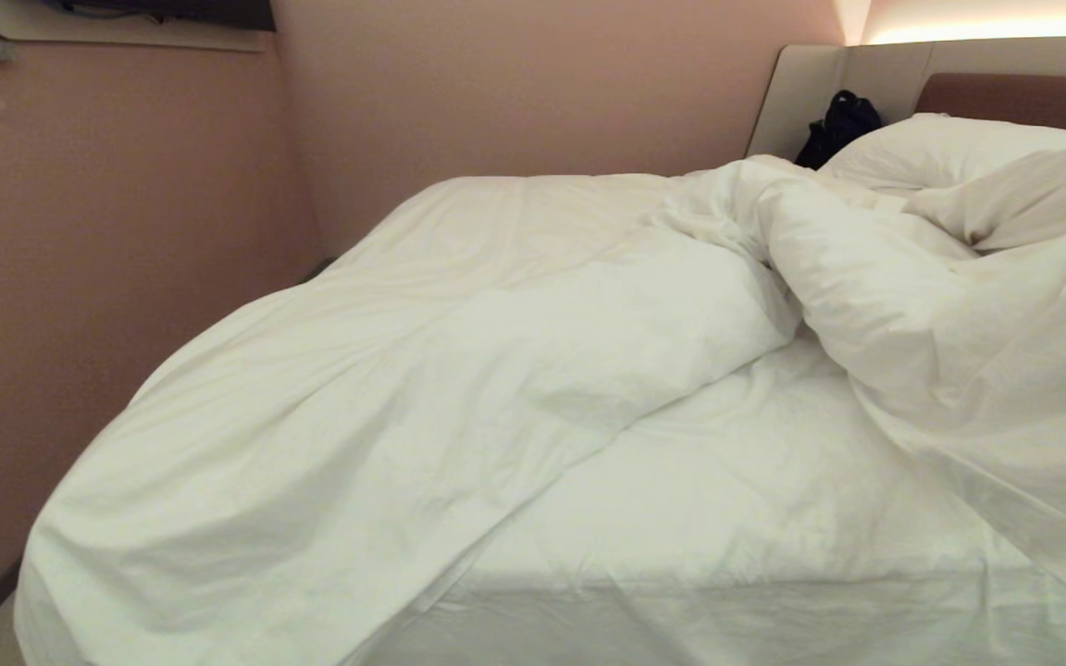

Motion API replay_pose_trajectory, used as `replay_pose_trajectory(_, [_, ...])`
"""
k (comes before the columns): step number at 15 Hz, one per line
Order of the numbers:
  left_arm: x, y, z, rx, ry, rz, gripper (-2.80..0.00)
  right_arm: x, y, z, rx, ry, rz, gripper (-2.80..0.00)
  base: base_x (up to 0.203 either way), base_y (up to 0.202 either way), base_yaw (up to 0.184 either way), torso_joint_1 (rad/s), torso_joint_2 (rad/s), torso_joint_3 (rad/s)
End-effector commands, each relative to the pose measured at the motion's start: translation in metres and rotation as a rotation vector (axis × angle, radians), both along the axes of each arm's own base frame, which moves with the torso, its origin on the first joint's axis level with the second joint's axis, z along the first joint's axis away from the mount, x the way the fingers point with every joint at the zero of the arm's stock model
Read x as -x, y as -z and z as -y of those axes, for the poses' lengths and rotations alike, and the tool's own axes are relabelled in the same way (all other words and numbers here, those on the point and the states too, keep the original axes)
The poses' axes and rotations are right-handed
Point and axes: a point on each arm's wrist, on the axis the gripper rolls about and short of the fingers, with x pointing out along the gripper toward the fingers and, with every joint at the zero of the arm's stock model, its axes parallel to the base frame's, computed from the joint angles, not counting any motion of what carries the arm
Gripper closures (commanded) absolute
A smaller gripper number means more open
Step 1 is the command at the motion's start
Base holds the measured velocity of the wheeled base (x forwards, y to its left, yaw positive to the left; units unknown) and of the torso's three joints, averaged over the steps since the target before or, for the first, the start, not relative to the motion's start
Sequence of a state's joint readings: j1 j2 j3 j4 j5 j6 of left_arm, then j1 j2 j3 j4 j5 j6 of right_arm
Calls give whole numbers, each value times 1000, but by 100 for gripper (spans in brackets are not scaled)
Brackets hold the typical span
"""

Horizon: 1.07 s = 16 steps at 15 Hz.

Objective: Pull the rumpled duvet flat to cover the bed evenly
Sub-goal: Flatten the corners of the folded blanket

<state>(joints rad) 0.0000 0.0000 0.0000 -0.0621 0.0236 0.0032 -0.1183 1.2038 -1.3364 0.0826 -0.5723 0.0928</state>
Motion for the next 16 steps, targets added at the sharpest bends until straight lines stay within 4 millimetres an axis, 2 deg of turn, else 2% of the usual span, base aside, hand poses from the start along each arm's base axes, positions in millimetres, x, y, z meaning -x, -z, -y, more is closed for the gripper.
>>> replay_pose_trajectory(1, [0,0,0,0,-1,1,0,7,-3,-1,2,3,21,0,0,0,0,0,0,0])
replay_pose_trajectory(9, [0,0,0,0,-1,1,0,25,-12,-3,7,3,77,0,0,0,0,0,0,0])
replay_pose_trajectory(13, [0,0,0,0,-1,1,0,22,-11,-3,4,6,75,0,0,0,0,0,0,0])
replay_pose_trajectory(16, [0,0,0,0,-1,1,0,10,-7,2,-1,68,43,0,0,0,0,0,0,0])
